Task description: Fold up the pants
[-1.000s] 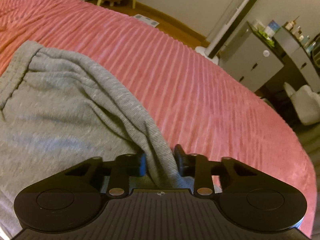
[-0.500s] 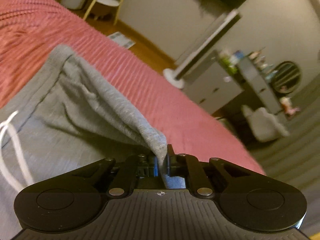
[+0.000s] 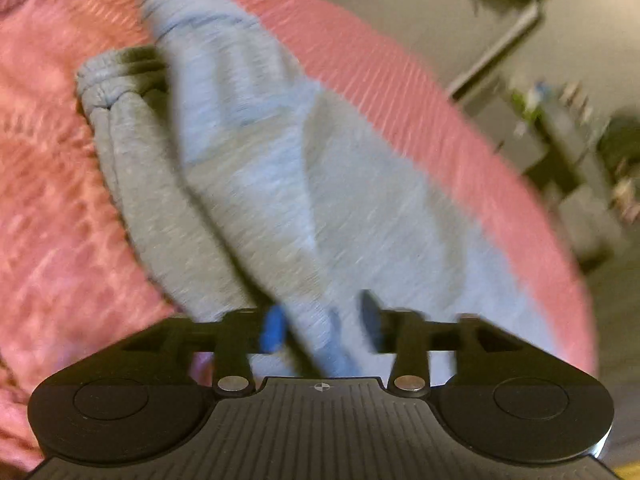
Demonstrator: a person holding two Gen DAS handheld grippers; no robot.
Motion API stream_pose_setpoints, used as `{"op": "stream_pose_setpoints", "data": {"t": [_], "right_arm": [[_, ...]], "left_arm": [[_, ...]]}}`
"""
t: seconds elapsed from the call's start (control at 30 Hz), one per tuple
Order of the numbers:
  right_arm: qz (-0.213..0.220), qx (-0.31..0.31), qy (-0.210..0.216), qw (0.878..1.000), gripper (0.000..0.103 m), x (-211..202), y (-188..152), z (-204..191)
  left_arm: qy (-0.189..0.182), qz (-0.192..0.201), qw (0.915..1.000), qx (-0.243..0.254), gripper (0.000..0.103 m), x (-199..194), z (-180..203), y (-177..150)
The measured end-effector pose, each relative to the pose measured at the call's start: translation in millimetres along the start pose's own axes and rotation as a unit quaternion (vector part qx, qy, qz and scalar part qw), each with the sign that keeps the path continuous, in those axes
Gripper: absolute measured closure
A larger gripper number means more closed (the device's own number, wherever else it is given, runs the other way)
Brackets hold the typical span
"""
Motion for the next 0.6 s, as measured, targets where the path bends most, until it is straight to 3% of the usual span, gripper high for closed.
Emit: {"op": "stream_pose_setpoints", "data": {"t": [0.07, 0.2, 0.33, 0.4, 0.5, 0.6], "right_arm": [[-0.007, 0.003, 0.018, 1.0, 0.07, 1.2, -0.6, -2.0], [-0.012, 0.003, 0.035, 0.999, 0.063, -5.4, -8.5, -2.1], [-0.012, 0.02, 0.069, 0.997, 0.052, -8.1, -11.7, 9.5], [-0.013, 0.023, 0.084, 0.996, 0.041, -10.1, -13.3, 11.7], [-0.014, 0.017, 0.105, 0.994, 0.027, -11.7, -14.6, 8.8], [-0.006, -0.004, 0.088, 0.996, 0.026, -11.5, -15.2, 2.7]], "left_arm": [[0.01, 0.033, 0.9991, -0.025, 0.036, -1.0, -7.2, 10.1], [0.051, 0.035, 0.9975, -0.035, 0.037, 10.7, -24.1, 20.6], [0.03, 0.046, 0.9966, -0.062, 0.037, 8.7, -35.4, 23.4], [0.019, 0.045, 0.9964, -0.07, 0.042, 9.0, -37.9, 21.9], [0.033, 0.042, 0.9974, -0.048, 0.052, 13.5, -32.6, 19.2], [0.045, 0.043, 0.998, -0.012, 0.054, 19.6, -24.4, 20.7]]}}
Point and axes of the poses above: each gripper's, at about its wrist camera, not at the fingertips, and x roughly the way its jaws point, z to its right, y to its top, the point moved 1 cm from there along x, roughly the way its jaws point, and after that the axes turned 1 degree about -z, right-handed, at the moved point
